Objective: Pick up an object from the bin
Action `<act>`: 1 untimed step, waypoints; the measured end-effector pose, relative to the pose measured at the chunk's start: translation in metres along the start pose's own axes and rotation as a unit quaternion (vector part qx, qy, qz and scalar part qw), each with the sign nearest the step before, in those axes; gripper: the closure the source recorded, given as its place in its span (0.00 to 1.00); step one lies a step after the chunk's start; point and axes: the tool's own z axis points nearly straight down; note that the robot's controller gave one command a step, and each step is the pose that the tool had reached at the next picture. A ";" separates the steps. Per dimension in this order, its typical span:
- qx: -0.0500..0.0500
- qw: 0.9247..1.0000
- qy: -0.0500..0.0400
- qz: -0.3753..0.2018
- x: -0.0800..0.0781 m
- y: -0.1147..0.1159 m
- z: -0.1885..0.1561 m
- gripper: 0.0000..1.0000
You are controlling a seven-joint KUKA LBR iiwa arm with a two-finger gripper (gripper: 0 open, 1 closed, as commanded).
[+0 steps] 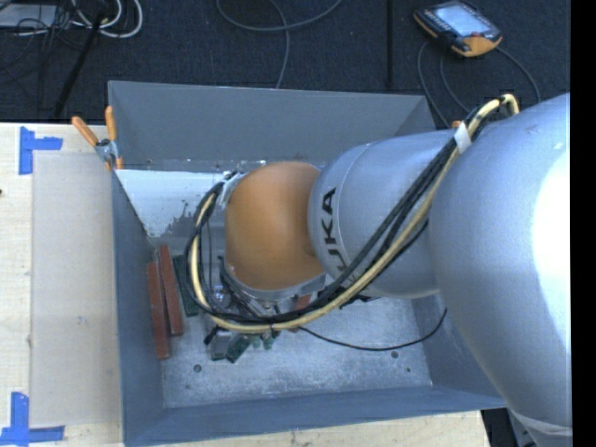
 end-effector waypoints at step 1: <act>-0.001 0.993 -0.002 0.120 -0.005 -0.021 0.008 1.00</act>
Offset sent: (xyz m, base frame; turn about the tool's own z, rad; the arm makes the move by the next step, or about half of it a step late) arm -0.0048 -0.0310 0.0320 0.3269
